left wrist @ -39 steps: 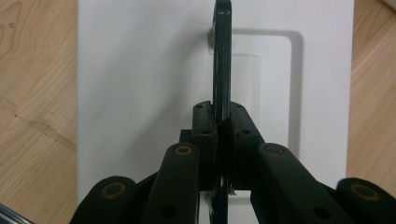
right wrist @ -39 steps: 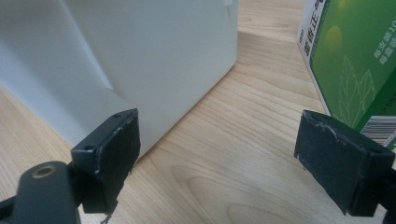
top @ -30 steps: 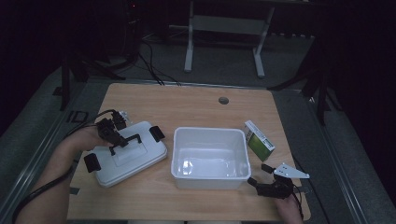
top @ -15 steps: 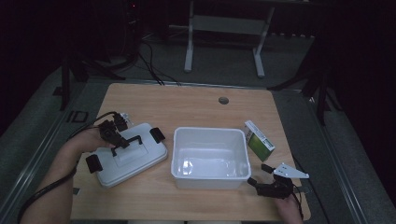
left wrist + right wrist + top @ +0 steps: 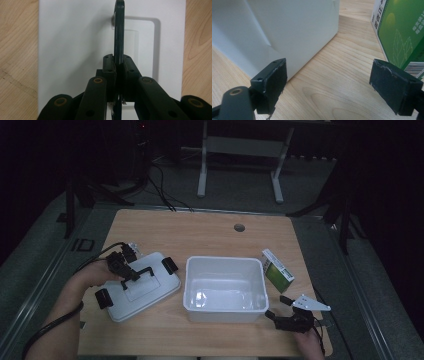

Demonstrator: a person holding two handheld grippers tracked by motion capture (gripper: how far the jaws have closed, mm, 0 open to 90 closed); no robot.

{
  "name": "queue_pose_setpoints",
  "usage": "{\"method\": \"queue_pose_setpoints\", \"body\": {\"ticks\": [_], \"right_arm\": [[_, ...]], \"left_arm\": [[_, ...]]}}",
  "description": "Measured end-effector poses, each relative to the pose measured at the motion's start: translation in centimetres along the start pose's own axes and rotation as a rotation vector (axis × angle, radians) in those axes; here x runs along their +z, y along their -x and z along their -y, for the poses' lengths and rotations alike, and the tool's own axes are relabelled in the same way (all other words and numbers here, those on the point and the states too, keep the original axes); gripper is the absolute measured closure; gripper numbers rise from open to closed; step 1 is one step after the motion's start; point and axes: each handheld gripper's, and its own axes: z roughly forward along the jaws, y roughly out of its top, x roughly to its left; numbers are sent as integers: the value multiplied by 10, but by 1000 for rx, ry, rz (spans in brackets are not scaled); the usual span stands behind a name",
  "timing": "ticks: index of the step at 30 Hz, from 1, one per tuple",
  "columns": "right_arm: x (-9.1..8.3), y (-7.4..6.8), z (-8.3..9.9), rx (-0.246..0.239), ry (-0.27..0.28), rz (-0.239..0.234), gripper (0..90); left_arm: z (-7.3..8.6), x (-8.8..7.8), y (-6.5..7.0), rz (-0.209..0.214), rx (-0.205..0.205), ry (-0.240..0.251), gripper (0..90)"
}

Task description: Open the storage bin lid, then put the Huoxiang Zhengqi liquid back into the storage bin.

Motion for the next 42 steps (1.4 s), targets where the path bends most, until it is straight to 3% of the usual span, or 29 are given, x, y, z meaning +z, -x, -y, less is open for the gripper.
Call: {"method": "queue_pose_setpoints", "body": {"ticks": [5, 9, 12, 18, 26, 29, 32, 38, 41, 42], "right_arm": [[0, 0, 0, -1, -3, -1, 152], [1, 0, 1, -3, -7, -1, 152], [0, 1, 0, 1, -11, -4, 152], [-4, 3, -1, 11, -5, 20, 148], [-10, 6, -2, 46, -8, 33, 132], [-12, 5, -4, 42, -36, 60, 127], [-15, 8, -5, 63, -48, 46, 117], [-22, 14, -10, 87, -65, 77, 118], [-26, 17, -13, 89, -65, 119, 118], [-28, 18, -14, 92, -63, 121, 151]], "left_arm": [[0, -2, -1, -6, -15, 5, 747], [-2, -4, -1, -38, -40, -2, 528], [-1, -7, -2, -33, -68, 15, 396], [0, -10, 0, -30, -54, 20, 337], [3, -10, 2, -48, -49, 22, 337], [4, -11, 2, -44, -48, 28, 337], [5, -12, 2, -40, -51, 29, 337], [6, -14, 2, -37, -53, 32, 337], [7, -14, 2, -34, -56, 32, 337], [8, -14, 2, -31, -54, 27, 337]]}}
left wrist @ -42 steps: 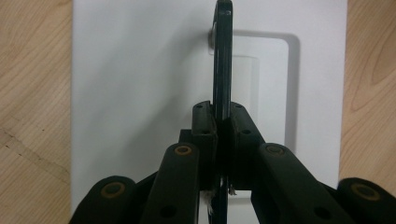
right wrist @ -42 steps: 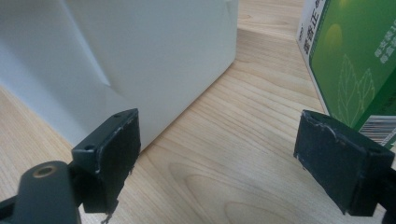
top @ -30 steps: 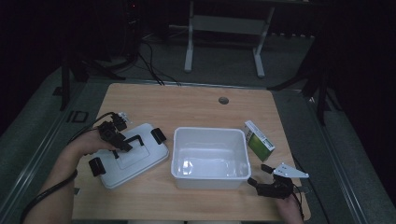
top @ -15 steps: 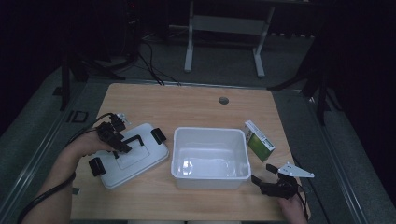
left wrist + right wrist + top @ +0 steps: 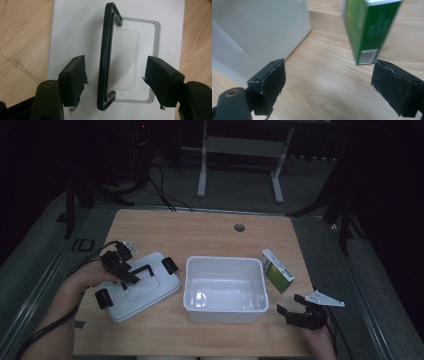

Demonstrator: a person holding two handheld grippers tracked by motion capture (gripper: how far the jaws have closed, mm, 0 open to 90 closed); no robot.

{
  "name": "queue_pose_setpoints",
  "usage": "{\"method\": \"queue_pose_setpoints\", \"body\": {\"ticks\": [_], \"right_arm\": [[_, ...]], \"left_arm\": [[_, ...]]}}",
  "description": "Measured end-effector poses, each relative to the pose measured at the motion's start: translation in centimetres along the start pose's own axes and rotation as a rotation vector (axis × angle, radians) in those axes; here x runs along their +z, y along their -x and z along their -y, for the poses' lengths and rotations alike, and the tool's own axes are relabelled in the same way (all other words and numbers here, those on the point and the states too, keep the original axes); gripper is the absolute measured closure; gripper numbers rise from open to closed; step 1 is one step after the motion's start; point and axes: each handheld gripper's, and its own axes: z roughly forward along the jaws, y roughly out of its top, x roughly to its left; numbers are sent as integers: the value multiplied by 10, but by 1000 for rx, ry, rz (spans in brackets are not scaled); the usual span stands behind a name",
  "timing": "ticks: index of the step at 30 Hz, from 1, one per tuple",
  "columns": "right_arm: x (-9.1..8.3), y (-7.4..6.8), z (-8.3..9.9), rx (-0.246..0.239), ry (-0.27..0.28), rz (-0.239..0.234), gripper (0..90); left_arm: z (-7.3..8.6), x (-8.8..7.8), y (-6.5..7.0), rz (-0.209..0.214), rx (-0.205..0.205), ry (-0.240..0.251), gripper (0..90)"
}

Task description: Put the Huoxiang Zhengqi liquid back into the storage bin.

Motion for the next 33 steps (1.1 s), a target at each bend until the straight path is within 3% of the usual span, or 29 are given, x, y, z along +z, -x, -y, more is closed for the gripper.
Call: {"method": "queue_pose_setpoints", "body": {"ticks": [15, 22, 33], "right_arm": [[-9, 14, -25, -19, -43, -12, 215], [-12, 23, -47, -59, -57, 29, 218], [5, 32, -75, -79, -128, 15, 234]], "left_arm": [[-1, 1, 1, 13, 4, 0, 337], [-1, -1, 1, 9, 8, 2, 337], [-1, 1, 1, 16, 7, -1, 337]]}}
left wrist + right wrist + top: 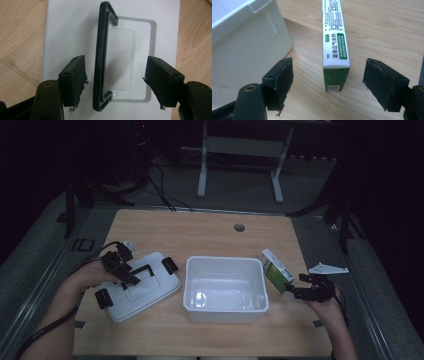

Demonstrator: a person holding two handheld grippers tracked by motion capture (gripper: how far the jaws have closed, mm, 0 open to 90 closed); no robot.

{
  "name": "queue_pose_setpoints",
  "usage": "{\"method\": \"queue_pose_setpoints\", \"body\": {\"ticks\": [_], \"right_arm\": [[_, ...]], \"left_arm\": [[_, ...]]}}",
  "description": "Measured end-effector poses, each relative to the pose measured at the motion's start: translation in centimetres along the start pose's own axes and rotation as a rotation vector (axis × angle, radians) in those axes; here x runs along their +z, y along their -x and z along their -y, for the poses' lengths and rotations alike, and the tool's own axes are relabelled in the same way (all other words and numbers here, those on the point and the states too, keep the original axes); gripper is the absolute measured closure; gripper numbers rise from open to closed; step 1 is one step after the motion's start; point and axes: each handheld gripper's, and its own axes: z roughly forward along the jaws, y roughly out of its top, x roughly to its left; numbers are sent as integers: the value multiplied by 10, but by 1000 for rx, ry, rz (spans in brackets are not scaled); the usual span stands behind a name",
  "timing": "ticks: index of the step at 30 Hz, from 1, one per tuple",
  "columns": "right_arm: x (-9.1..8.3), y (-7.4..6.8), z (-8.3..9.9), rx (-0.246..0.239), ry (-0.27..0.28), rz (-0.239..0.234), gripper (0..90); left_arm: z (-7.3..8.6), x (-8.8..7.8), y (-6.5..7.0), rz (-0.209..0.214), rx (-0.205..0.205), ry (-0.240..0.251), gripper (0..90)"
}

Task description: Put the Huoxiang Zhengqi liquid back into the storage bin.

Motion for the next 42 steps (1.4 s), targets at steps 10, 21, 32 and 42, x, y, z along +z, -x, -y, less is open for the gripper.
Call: {"method": "queue_pose_setpoints", "body": {"ticks": [10, 21, 32, 42], "right_arm": [[17, 4, -20, -28, -78, -2, 234], [36, 8, -39, -55, -177, -7, 234], [53, 12, -61, -80, -321, -22, 255], [69, 13, -77, -106, -467, -28, 332]], "left_arm": [[1, 0, 0, -1, 3, -8, 337], [1, 2, 0, 8, 3, -12, 337], [1, 0, 0, 8, 8, -22, 337], [1, 1, 0, 8, 5, -30, 337]]}}
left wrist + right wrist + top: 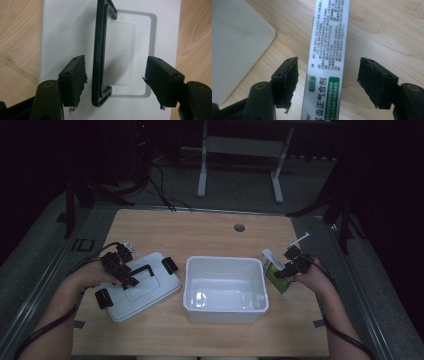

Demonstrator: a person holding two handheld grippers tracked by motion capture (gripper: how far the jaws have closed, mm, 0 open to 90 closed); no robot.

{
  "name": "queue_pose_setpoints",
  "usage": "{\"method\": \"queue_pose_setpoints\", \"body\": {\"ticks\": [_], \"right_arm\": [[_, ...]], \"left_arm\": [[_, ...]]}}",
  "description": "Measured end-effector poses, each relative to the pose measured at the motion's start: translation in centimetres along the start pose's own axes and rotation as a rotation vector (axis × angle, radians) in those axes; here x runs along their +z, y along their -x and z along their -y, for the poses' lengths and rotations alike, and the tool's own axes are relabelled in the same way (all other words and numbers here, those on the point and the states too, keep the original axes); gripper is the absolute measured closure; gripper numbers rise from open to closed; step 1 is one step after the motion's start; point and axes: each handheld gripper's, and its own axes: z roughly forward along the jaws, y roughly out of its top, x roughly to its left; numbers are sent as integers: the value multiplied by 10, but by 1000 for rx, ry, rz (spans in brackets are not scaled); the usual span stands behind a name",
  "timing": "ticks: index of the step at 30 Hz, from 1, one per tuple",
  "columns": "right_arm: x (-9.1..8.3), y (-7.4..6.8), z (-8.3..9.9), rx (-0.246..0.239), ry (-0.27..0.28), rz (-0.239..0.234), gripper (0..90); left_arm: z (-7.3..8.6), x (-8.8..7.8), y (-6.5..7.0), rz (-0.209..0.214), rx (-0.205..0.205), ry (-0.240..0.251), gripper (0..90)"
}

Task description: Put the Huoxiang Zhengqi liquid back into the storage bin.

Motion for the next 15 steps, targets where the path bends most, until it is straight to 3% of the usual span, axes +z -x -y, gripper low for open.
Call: {"method": "queue_pose_setpoints", "body": {"ticks": [10, 15], "right_arm": [[7, -2, -21, -16, -107, -11, 443], [12, -3, -31, -21, -163, -3, 550]], "left_arm": [[-1, -1, 0, -1, 5, 2, 337], [-1, -3, 2, -3, 8, 3, 337]]}}
